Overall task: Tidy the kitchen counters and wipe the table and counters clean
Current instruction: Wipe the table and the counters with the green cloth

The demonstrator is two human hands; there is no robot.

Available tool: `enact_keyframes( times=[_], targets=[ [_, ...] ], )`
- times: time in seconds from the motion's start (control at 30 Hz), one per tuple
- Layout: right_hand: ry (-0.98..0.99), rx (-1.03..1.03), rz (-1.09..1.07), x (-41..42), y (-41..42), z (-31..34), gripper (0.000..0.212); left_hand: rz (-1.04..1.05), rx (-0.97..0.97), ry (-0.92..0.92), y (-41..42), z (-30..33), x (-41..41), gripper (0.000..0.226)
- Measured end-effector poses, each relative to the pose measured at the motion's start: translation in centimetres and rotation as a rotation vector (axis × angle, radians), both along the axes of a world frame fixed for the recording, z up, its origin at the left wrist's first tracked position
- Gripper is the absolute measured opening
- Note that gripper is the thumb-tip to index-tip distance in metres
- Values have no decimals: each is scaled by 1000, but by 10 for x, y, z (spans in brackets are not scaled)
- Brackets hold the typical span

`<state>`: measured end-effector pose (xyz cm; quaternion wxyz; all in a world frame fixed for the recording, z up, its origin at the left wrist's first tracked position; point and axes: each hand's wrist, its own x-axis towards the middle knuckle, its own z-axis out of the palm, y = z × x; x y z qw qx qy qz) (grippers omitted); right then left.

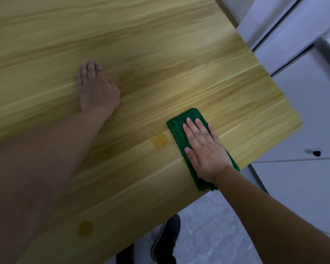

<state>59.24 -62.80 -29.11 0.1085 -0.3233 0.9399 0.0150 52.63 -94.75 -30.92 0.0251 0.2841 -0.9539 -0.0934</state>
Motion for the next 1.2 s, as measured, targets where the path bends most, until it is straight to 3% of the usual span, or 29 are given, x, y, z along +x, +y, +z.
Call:
enact_keyframes(
  times=[1.2],
  targets=[
    [-23,30,-35,38,-26,-1,61,6,38,25,1,-3,1,58]
  ],
)
